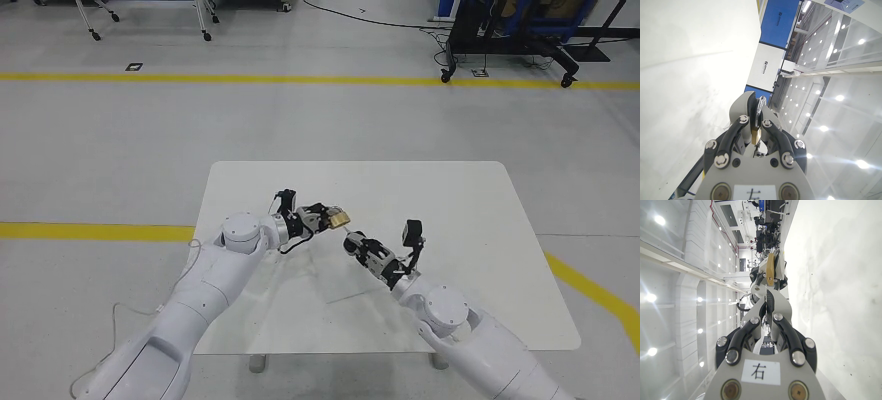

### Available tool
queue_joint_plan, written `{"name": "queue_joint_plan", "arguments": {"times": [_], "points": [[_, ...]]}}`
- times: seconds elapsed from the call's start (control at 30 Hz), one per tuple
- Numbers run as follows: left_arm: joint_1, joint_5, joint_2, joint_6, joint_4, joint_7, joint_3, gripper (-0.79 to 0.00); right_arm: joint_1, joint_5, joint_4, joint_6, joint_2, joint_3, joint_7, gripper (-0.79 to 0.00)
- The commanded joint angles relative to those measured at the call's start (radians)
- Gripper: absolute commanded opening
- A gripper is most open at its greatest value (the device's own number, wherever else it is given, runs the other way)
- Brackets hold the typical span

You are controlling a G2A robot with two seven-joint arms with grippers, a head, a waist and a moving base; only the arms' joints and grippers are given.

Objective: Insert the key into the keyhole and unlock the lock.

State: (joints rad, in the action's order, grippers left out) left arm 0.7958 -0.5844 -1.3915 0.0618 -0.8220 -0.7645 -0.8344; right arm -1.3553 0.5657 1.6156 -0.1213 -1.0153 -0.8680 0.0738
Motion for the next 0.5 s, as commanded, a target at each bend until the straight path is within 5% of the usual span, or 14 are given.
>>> {"name": "queue_joint_plan", "arguments": {"times": [0.0,0.47], "points": [[0.005,0.008,0.001,0.004,-0.008,0.001,-0.002,-0.785,0.004,0.0,-0.009,0.001,-0.005,0.001,0.0,-0.785],[0.022,0.051,0.003,0.014,-0.037,0.002,-0.022,-0.785,0.01,0.0,-0.051,0.01,-0.034,-0.02,0.01,-0.785]]}}
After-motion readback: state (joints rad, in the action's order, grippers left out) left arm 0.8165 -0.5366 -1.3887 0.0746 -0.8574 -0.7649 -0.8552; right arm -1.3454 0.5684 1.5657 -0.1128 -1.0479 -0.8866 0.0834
